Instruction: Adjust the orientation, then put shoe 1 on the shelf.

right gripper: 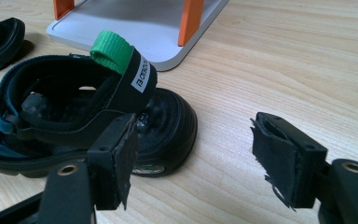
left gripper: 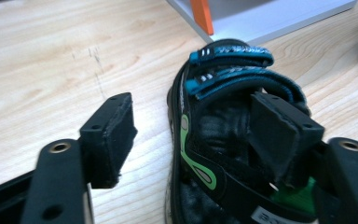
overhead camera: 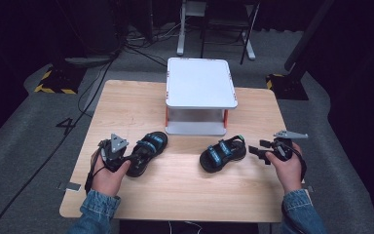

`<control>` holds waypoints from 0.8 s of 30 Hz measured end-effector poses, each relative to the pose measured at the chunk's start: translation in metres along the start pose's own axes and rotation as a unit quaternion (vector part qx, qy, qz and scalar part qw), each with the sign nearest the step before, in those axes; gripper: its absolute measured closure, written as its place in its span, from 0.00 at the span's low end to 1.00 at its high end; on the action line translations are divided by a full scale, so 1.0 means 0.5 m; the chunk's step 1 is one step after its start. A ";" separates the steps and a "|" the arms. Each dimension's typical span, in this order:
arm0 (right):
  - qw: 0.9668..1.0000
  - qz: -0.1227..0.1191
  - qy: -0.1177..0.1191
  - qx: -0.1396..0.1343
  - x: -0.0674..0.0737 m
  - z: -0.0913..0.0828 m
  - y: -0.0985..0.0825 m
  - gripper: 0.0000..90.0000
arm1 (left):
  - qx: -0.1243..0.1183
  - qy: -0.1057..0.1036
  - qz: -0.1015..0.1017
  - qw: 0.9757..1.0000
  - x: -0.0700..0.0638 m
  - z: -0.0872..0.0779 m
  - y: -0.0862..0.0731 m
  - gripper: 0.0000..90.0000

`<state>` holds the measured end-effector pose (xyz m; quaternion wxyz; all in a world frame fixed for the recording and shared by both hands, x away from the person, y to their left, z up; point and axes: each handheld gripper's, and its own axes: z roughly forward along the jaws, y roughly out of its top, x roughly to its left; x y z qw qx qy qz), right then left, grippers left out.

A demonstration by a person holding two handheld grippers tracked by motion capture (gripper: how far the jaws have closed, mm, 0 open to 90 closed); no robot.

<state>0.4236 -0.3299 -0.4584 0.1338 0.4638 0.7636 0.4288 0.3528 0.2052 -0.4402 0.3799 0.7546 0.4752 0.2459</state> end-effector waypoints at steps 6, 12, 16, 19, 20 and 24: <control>1.000 0.000 0.000 0.000 -0.001 0.001 0.000 0.35 | 0.010 -0.049 -0.011 0.999 -0.005 -0.039 0.018 0.24; 1.000 0.000 0.003 0.004 0.003 0.003 0.001 0.35 | 0.054 -0.059 0.018 0.997 -0.025 -0.025 0.010 0.23; 1.000 -0.001 0.004 0.000 0.004 0.004 0.005 0.35 | 0.092 -0.053 0.055 0.993 -0.024 -0.012 -0.006 0.18; 1.000 0.000 0.006 0.004 0.004 0.009 0.005 0.35 | 0.099 -0.047 0.059 0.992 -0.025 0.000 -0.016 0.18; 1.000 -0.003 0.007 0.005 0.005 0.011 0.006 0.35 | 0.101 -0.046 0.054 0.992 -0.025 0.005 -0.019 0.19; 1.000 -0.006 0.009 0.006 0.007 0.014 0.006 0.35 | 0.095 -0.051 0.049 0.993 -0.021 0.015 -0.028 0.37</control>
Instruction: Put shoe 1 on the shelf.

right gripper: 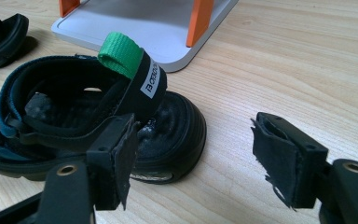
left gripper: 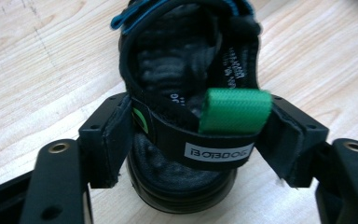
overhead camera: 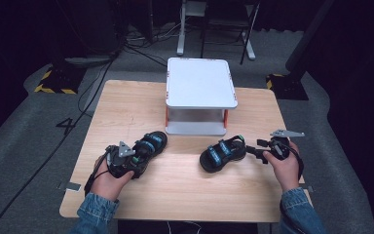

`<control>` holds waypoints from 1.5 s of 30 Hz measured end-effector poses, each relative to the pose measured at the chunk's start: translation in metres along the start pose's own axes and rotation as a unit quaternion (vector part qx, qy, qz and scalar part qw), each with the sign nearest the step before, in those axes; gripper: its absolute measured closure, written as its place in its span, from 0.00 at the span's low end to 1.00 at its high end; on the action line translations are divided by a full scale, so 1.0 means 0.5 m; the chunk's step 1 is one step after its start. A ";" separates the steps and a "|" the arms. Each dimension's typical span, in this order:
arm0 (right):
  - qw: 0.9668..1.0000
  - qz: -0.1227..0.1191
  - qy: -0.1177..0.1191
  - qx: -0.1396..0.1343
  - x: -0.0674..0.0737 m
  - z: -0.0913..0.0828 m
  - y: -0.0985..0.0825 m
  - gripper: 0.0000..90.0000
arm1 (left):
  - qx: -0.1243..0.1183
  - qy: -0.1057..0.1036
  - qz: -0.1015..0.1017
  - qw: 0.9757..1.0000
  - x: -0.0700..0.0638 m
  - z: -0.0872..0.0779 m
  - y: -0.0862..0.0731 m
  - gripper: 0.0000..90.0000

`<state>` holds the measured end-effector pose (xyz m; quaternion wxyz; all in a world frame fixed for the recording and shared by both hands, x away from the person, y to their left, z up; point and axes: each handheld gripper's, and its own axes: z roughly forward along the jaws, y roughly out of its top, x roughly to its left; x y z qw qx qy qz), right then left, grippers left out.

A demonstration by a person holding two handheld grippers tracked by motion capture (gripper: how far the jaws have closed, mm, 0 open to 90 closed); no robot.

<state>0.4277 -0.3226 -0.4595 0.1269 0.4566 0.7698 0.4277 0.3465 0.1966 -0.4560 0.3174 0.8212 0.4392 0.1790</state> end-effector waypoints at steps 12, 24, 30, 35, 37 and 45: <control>1.000 -0.004 0.000 0.002 0.001 0.001 -0.002 0.35 | -0.013 -0.035 -0.043 0.998 0.020 -0.010 -0.002 0.81; 1.000 0.008 -0.012 -0.001 -0.002 -0.020 -0.019 0.35 | -0.095 -0.084 -0.032 0.991 -0.017 -0.042 0.070 0.84; 1.000 0.021 -0.015 -0.013 0.005 -0.045 -0.033 0.35 | -0.115 -0.092 -0.056 0.988 -0.021 -0.005 0.116 0.84; 1.000 0.016 -0.015 -0.017 0.023 -0.056 -0.039 0.35 | -0.119 -0.074 -0.051 0.989 -0.027 0.029 0.154 0.84; 1.000 0.015 -0.018 -0.015 0.026 -0.060 -0.044 0.35 | -0.114 -0.069 -0.043 0.990 -0.030 0.049 0.168 0.84; 0.999 0.027 -0.012 -0.030 0.038 -0.078 -0.046 0.35 | -0.087 -0.048 -0.016 0.995 -0.038 0.124 0.199 0.84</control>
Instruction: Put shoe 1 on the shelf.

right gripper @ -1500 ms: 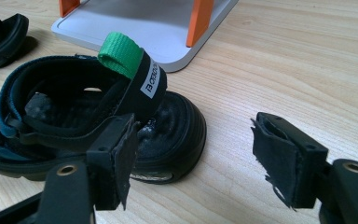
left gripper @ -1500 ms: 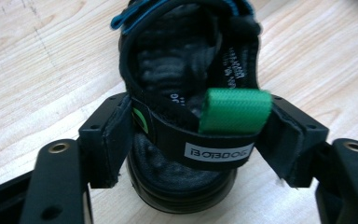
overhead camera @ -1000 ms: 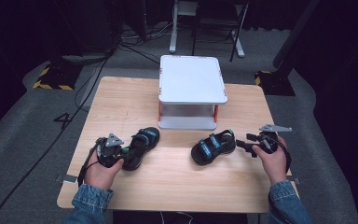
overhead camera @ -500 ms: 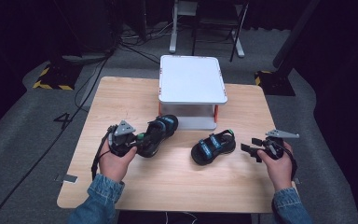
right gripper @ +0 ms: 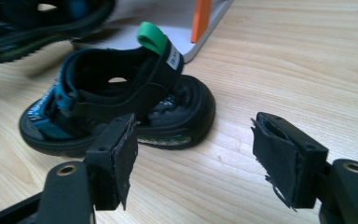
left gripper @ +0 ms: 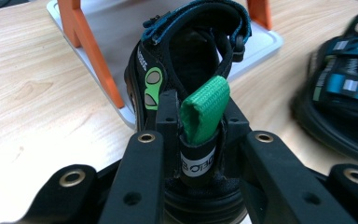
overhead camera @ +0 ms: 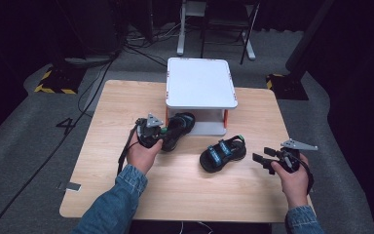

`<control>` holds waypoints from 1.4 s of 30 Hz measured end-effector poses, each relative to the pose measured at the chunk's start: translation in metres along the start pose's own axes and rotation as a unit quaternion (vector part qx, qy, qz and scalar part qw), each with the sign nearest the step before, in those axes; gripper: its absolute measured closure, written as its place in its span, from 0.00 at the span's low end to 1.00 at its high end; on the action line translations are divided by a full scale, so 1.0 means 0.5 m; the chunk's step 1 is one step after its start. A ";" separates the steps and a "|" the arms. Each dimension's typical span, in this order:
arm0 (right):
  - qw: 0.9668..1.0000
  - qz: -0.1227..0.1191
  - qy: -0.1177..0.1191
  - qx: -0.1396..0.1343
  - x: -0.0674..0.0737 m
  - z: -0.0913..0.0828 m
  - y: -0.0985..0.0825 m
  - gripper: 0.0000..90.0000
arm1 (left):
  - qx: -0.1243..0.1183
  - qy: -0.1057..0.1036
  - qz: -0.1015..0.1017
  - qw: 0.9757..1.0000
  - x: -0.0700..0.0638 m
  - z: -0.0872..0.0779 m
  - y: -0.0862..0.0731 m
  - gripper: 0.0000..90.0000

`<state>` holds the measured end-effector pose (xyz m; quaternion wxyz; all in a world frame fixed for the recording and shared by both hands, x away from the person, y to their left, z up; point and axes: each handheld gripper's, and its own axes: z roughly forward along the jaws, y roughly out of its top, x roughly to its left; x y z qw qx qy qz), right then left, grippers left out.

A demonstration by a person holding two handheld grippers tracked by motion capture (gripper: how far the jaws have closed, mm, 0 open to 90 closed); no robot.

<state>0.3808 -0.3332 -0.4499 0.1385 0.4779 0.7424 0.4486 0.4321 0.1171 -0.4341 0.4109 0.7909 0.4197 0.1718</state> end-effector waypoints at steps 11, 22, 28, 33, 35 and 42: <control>1.000 -0.005 -0.013 0.010 -0.001 -0.006 -0.018 0.35 | -0.011 0.028 -0.019 0.999 0.013 0.047 -0.011 0.67; 1.000 -0.019 -0.003 0.014 -0.002 0.008 -0.004 0.35 | -0.039 0.006 0.035 0.999 -0.003 0.009 -0.017 0.23; 1.000 -0.013 -0.001 0.009 -0.014 0.007 0.003 0.35 | 0.042 -0.006 0.009 0.999 0.011 -0.048 -0.050 0.44; 1.000 -0.018 0.006 0.013 -0.015 0.024 0.009 0.35 | 0.084 -0.023 -0.014 0.996 0.032 -0.037 -0.090 0.86; 1.000 -0.020 0.011 0.016 -0.010 0.031 0.012 0.35 | 0.081 -0.014 -0.014 0.997 0.036 -0.023 -0.097 0.89; 0.999 -0.022 0.013 0.024 -0.007 0.040 0.009 0.35 | 0.083 -0.034 -0.010 0.996 0.037 0.012 -0.096 0.89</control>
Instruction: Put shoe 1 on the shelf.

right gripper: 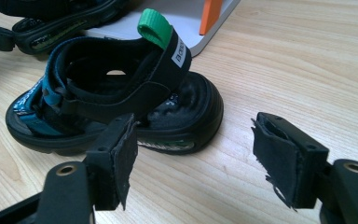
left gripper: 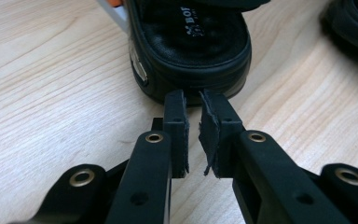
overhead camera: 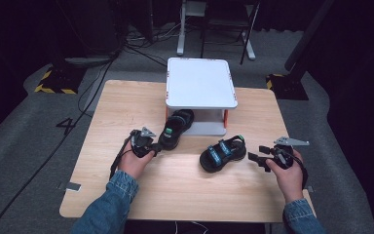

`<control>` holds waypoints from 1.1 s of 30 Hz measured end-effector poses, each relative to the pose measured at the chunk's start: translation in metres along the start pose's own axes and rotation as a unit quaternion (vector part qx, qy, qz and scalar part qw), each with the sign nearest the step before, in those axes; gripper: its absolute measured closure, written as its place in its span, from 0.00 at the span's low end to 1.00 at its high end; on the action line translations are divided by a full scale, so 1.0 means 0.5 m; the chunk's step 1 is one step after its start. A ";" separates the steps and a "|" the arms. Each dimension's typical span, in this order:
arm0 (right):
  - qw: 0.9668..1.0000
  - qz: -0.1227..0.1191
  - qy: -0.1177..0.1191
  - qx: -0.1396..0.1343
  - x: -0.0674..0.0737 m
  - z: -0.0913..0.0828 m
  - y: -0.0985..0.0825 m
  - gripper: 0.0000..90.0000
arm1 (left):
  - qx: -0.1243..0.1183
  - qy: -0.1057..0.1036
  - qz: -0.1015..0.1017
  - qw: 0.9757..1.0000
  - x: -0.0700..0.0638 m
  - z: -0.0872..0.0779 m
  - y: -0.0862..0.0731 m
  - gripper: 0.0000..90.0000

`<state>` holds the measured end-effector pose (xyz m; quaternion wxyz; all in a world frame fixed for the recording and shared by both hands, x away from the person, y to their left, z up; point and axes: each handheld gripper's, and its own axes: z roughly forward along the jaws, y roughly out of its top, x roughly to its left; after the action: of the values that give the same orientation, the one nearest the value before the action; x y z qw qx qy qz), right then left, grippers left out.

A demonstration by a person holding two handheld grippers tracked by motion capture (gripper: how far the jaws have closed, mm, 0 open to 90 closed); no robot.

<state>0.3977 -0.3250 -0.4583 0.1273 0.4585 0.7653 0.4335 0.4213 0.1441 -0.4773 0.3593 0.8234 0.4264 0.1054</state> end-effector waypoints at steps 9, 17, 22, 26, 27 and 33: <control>1.000 0.011 -0.012 0.005 -0.005 -0.014 -0.020 0.35 | -0.029 -0.033 0.024 0.999 -0.029 0.023 0.035 0.84; 0.999 0.022 -0.025 0.009 -0.010 -0.031 -0.043 0.35 | -0.083 -0.036 0.053 0.995 -0.044 0.076 0.066 0.77; 0.999 0.030 -0.036 0.010 -0.013 -0.046 -0.061 0.35 | -0.113 -0.017 0.047 0.992 -0.027 0.110 0.078 0.57; 0.998 0.037 -0.043 0.009 -0.016 -0.056 -0.072 0.35 | -0.113 0.010 0.069 0.991 -0.025 0.123 0.091 0.51; 0.998 0.037 -0.045 0.009 -0.017 -0.058 -0.075 0.35 | -0.110 0.019 0.072 0.991 -0.029 0.122 0.093 0.51; 0.998 0.038 -0.047 0.009 -0.018 -0.065 -0.081 0.35 | -0.081 0.114 0.089 0.986 -0.005 0.114 0.090 0.62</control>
<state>0.3595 -0.3582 -0.4725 0.1422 0.5082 0.7445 0.4090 0.4752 0.0964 -0.4875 0.3631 0.8088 0.3794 0.2648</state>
